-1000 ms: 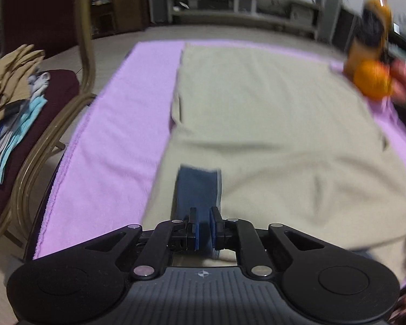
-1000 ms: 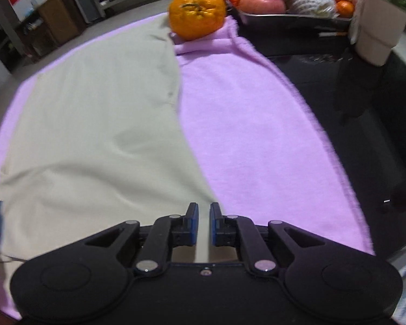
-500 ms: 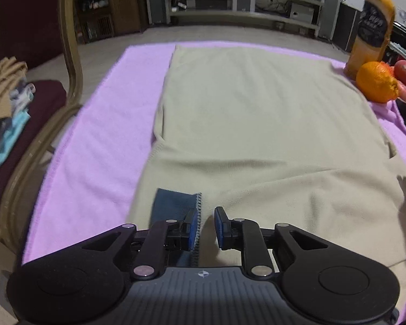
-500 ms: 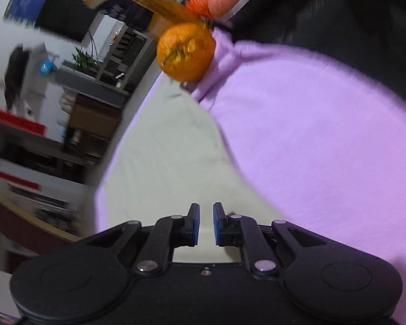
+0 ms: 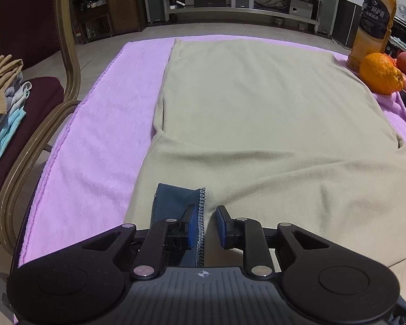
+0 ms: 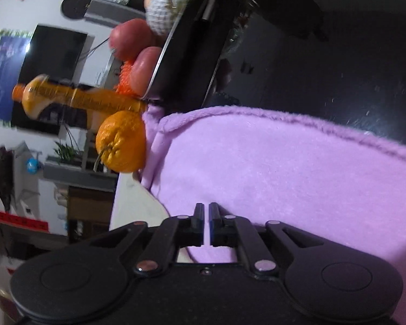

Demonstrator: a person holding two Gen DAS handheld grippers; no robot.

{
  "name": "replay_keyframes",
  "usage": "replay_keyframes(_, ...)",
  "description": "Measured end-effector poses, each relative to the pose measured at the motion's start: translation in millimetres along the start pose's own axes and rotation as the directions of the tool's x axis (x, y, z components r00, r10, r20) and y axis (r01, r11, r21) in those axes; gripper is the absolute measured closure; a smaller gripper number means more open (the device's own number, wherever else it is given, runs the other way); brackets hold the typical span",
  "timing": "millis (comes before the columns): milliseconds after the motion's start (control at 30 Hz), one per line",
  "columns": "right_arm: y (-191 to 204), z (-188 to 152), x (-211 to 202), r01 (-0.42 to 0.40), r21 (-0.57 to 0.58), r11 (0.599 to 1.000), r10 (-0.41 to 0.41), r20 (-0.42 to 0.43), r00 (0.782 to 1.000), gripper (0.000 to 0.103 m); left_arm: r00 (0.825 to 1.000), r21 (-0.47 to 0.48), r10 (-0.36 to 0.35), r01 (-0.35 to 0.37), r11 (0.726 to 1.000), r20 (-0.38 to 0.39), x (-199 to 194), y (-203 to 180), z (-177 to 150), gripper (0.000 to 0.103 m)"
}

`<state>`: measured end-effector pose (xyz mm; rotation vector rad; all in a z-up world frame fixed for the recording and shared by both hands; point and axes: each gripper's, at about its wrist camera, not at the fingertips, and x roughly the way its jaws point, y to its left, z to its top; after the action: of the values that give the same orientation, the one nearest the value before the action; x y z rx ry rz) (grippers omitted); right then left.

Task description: Fold clothes

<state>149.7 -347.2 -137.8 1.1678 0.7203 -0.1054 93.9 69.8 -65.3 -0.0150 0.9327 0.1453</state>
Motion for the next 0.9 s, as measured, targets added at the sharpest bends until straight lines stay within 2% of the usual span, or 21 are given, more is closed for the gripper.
replay_keyframes(133,34,-17,-20,-0.025,-0.195,0.980,0.009,-0.083,0.997,0.086,1.000,-0.056,0.025,-0.025,0.998,-0.002,-19,9,-9,0.081)
replay_keyframes(267,43,-32,-38,-0.098,-0.273,0.957,0.062,-0.136,0.989,0.083,1.000,-0.078,0.012,-0.010,0.997,0.027,-29,17,-15,0.080)
replay_keyframes(367,39,-40,-27,-0.138,-0.237,0.962,0.097,-0.175,0.980,0.084,0.999,-0.112,0.010,-0.014,0.994,-0.037,-12,22,-16,0.080)
replay_keyframes(467,19,-38,-6,-0.134,-0.123,0.983,0.109,-0.187,0.976,0.084,1.000,-0.107,0.012,-0.014,0.994,-0.026,-9,23,-17,0.079)
replay_keyframes(533,2,-35,7,-0.107,-0.043,0.993,0.098,-0.177,0.979,0.103,1.000,-0.094,0.011,-0.012,0.995,-0.018,-10,22,-19,0.079)
replay_keyframes(567,-9,-32,9,-0.113,0.016,0.993,0.114,-0.165,0.980,0.103,1.000,-0.090,0.010,-0.011,0.996,-0.016,-10,22,-19,0.079)
replay_keyframes(600,-18,-27,4,-0.109,0.062,0.992,0.116,-0.122,0.986,0.103,1.000,-0.088,0.009,-0.010,0.996,-0.015,-10,22,-19,0.078)
replay_keyframes(633,-23,-21,-6,-0.072,0.076,0.994,0.076,-0.056,0.996,0.103,1.000,-0.090,0.007,-0.009,0.996,-0.016,-10,23,-19,0.078)
replay_keyframes(700,-34,-9,-24,-0.011,0.118,0.993,0.005,0.057,0.998,0.102,1.000,-0.092,0.007,-0.008,0.996,-0.018,-11,23,-18,0.078)
replay_keyframes(733,-38,-5,-32,-0.008,0.143,0.990,-0.002,0.068,0.998,0.101,1.000,-0.092,0.008,-0.010,0.996,-0.019,-11,22,-18,0.078)
replay_keyframes(800,-39,-1,-43,-0.021,0.148,0.989,0.015,0.041,0.999,0.094,1.000,-0.095,0.012,-0.013,0.995,-0.017,-16,21,-19,0.079)
replay_keyframes(900,-20,-10,-48,-0.062,-0.003,0.998,0.062,-0.070,0.996,0.090,1.000,-0.098,-0.012,0.013,0.995,0.012,-29,20,-21,0.082)
